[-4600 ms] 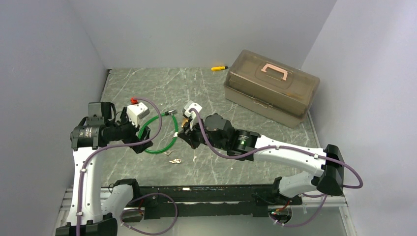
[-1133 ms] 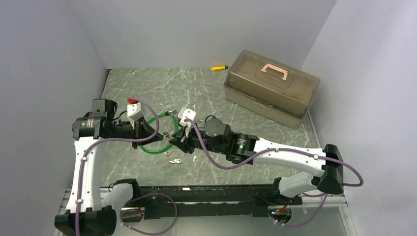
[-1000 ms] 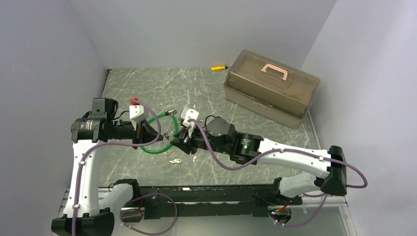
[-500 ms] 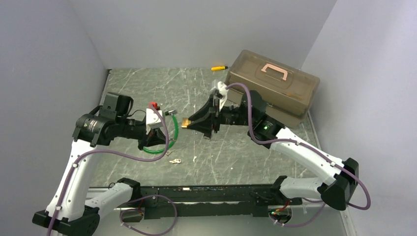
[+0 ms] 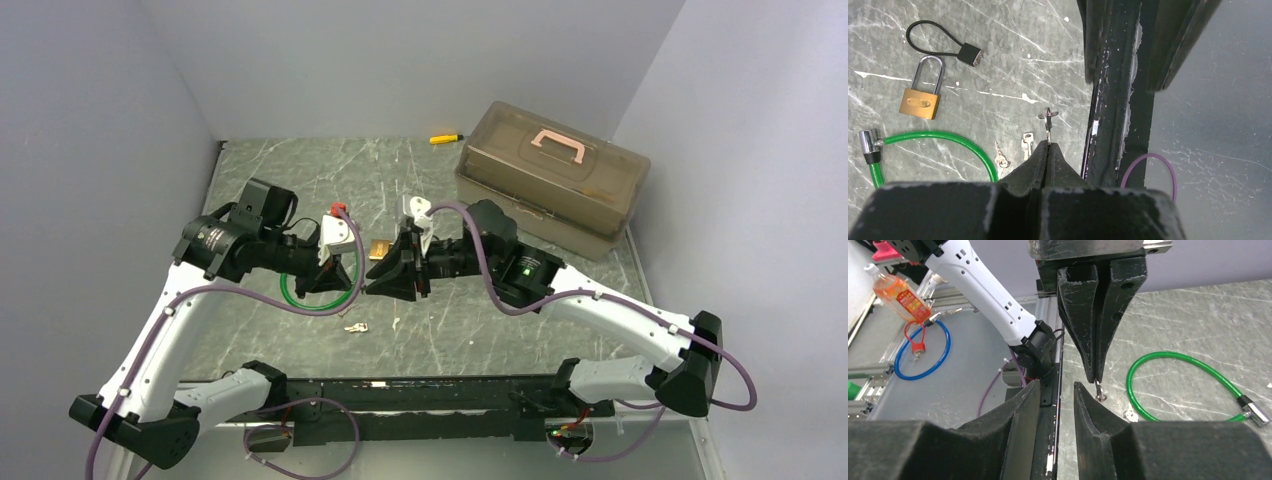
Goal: Unlock with the key
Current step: Pick up the key from the center of the board.
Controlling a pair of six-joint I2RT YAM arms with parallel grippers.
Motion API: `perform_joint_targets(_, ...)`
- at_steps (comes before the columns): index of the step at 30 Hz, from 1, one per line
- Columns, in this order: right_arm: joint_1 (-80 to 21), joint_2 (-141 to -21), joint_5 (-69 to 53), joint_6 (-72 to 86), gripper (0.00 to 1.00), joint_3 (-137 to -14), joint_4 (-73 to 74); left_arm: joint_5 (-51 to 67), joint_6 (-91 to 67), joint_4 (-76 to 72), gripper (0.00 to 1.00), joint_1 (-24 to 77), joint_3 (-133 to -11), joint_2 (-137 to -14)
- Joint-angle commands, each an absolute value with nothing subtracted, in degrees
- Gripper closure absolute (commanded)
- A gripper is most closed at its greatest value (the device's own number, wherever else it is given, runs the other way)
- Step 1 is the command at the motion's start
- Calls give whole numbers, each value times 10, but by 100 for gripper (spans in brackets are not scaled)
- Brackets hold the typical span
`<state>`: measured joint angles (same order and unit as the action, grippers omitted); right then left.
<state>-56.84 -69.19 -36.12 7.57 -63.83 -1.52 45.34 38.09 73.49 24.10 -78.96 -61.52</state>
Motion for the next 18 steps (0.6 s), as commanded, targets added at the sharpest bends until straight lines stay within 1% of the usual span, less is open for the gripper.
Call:
perform_joint_targets(1, -580, -713, -338, 32, 67, -676, -2, 459, 367, 726, 100, 246, -815, -609)
perform_joint_targets(9, -607, -747, -289, 5, 68, -704, 39, 477, 378, 750, 100, 249, -824, -605)
perform_joint_targets(15, -608, -744, -267, 5, 69, -705, 29, 484, 386, 764, 100, 250, -822, -602)
perform_joint_targets(18, -608, -744, -258, -19, 70, -715, 40, 486, 389, 770, 100, 250, -823, -599)
